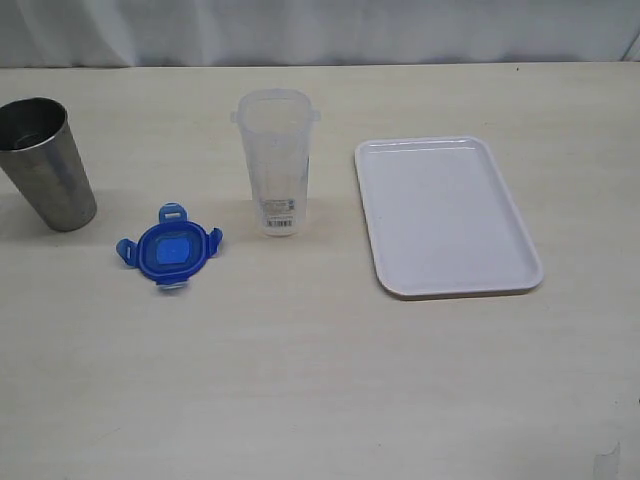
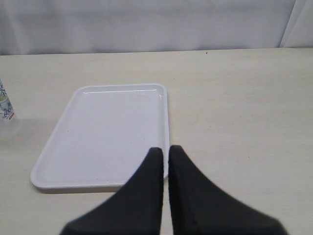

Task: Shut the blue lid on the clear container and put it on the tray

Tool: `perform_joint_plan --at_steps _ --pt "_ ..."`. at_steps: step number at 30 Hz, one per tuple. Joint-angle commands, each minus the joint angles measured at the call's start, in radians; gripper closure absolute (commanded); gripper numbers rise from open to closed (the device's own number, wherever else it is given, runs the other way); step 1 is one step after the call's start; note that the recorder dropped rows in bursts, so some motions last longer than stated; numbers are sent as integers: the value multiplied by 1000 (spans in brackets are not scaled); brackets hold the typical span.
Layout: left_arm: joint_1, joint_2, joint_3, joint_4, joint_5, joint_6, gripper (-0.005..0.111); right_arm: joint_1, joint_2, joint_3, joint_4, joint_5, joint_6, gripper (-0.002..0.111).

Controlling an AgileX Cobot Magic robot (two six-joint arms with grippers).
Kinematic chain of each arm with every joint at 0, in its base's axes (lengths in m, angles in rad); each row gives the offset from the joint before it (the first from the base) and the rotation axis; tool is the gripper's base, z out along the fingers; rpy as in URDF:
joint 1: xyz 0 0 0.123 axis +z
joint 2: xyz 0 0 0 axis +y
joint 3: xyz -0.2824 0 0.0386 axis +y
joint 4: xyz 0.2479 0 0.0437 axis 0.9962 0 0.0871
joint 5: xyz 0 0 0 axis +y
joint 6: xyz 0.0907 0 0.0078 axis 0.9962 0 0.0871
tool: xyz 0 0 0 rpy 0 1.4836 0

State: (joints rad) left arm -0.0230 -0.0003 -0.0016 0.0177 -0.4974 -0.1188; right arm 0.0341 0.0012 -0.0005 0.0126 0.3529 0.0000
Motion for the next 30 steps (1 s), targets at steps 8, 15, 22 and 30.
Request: perform_joint_plan --at_steps 8,15,22,30 --pt "-3 154 -51 27 -61 -170 72 2 -1 1 2 -5 0 104" --pt "-3 347 -86 31 -85 -165 2 2 -1 1 2 -5 0 104" --pt "-3 595 -86 33 -172 -89 2 2 -1 1 2 -5 0 104" --pt "-3 1176 -86 51 -540 -30 2 2 -1 1 2 -5 0 104"
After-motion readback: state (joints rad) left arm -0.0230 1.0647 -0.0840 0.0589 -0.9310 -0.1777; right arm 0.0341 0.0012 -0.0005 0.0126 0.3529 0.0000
